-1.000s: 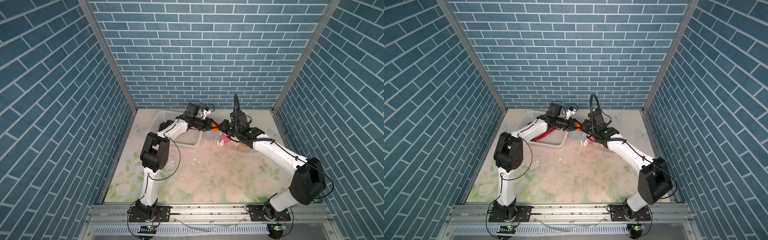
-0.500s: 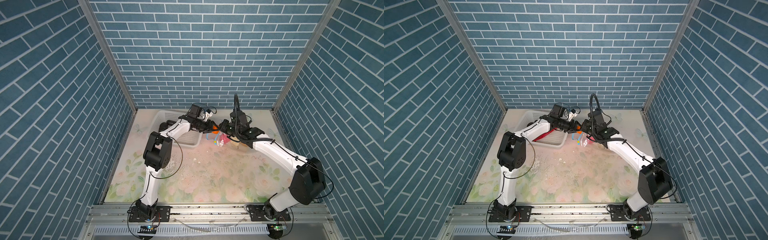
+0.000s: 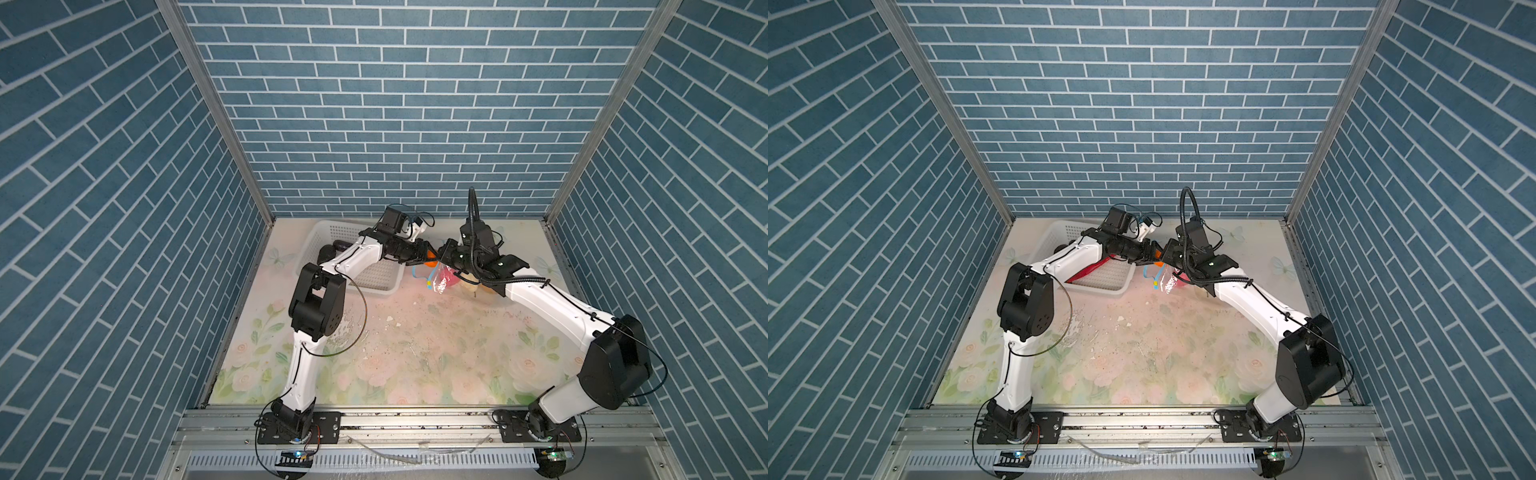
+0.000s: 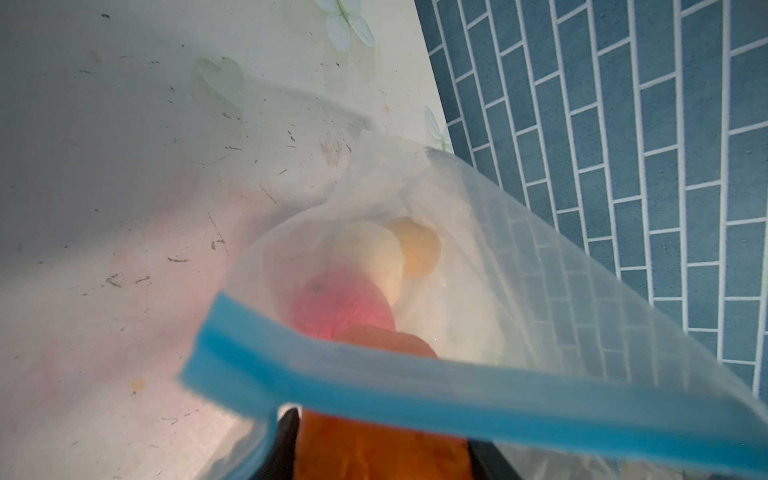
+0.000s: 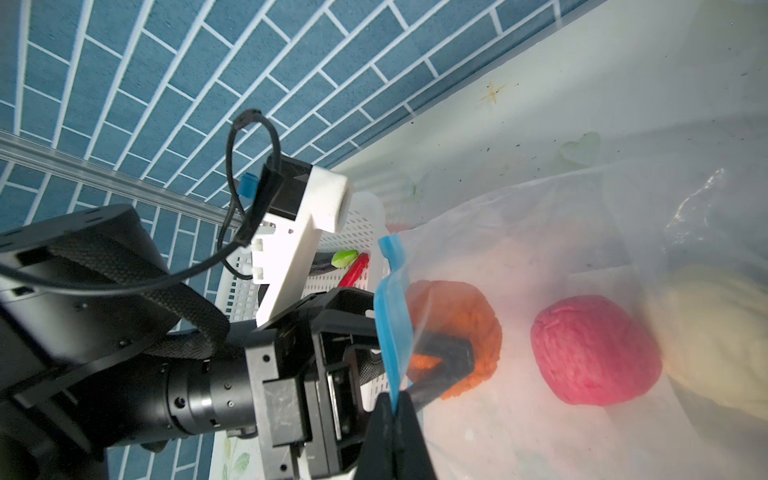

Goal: Place the food in the zip-top bag and seal the zipper
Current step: 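Lower the orange sweet potato into the bag beside the right gripper, then open the left gripper to release the orange sweet potato into the bag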

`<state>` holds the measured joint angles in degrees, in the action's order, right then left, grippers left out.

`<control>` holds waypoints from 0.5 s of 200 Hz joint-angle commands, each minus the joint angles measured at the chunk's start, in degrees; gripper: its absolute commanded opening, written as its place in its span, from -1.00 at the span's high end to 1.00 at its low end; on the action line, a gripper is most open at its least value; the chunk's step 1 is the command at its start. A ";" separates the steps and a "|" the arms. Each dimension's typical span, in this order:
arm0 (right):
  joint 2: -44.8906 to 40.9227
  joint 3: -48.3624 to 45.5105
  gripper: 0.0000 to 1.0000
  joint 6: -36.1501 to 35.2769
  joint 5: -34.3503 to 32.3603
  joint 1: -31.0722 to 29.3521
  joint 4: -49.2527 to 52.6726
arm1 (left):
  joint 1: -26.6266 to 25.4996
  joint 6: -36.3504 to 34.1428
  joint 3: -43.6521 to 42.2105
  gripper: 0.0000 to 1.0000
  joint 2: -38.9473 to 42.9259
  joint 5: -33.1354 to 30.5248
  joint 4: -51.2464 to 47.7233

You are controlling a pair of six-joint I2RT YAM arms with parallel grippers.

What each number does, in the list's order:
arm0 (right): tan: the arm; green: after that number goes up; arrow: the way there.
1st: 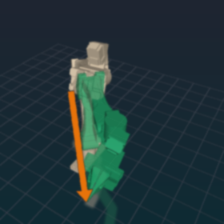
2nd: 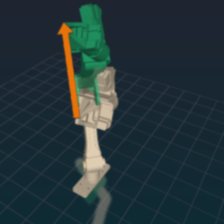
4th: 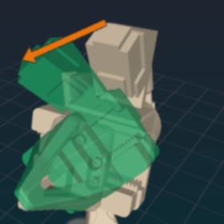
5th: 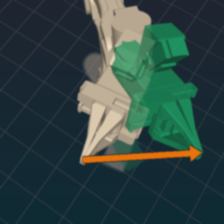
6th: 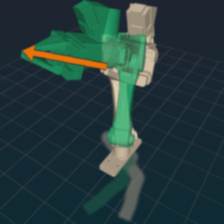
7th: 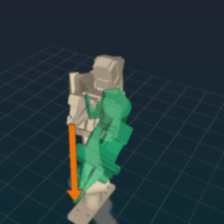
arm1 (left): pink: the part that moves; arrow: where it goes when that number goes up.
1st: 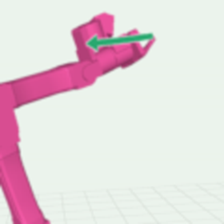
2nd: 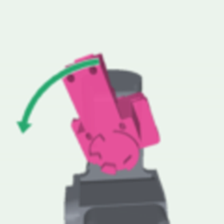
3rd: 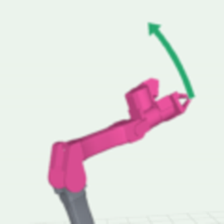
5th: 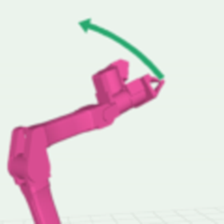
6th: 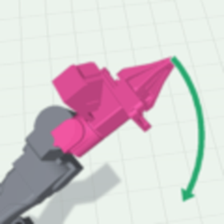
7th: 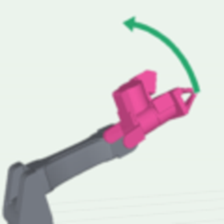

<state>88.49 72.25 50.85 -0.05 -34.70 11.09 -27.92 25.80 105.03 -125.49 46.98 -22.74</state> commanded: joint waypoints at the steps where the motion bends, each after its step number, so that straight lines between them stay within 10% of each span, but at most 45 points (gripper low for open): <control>1: 0.12 0.45 1.00 2.02 0.58 0.24 -1.36 | -0.47 -1.85 2.10 -0.18 -1.73 -1.57 -2.18; 100: 0.23 0.45 1.00 2.04 0.70 0.24 -1.29 | -0.84 -2.92 3.03 -0.29 -1.57 -4.57 -4.65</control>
<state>88.51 72.25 51.22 0.30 -34.70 11.09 -28.49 24.14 106.80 -126.34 43.07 -26.33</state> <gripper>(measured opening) 0.044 0.642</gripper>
